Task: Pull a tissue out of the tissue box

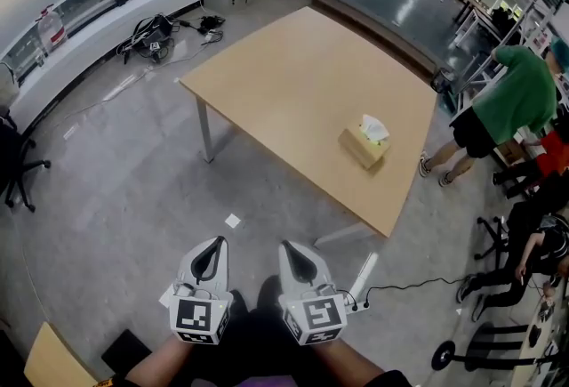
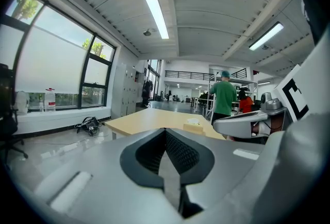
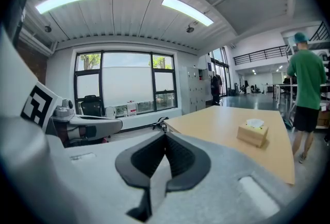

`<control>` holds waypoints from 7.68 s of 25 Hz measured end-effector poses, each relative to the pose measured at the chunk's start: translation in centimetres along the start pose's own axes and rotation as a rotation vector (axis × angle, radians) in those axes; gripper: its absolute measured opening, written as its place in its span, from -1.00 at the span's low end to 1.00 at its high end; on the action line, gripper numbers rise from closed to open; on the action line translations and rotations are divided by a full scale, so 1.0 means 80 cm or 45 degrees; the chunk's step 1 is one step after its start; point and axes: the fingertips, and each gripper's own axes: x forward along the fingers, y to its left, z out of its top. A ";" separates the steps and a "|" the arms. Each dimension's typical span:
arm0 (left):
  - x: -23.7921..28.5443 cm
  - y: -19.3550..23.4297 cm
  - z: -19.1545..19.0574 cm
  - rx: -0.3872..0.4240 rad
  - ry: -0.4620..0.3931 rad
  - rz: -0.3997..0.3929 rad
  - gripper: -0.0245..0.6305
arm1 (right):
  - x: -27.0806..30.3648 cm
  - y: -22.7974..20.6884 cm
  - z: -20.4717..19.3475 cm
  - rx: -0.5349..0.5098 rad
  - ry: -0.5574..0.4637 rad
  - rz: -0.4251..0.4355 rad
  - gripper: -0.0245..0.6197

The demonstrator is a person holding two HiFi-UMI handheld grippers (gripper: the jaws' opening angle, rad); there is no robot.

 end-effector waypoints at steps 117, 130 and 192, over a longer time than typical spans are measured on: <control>0.649 -0.163 0.005 0.271 0.488 -1.015 -0.87 | 0.228 -0.580 0.039 0.504 0.257 -1.043 -0.92; 0.618 -0.096 0.011 0.238 0.465 -1.016 -0.87 | 0.279 -0.464 0.044 0.447 0.199 -0.953 -0.92; 0.151 0.136 0.019 0.097 0.169 -0.279 -0.87 | 0.172 -0.030 0.032 0.198 0.022 -0.325 -0.92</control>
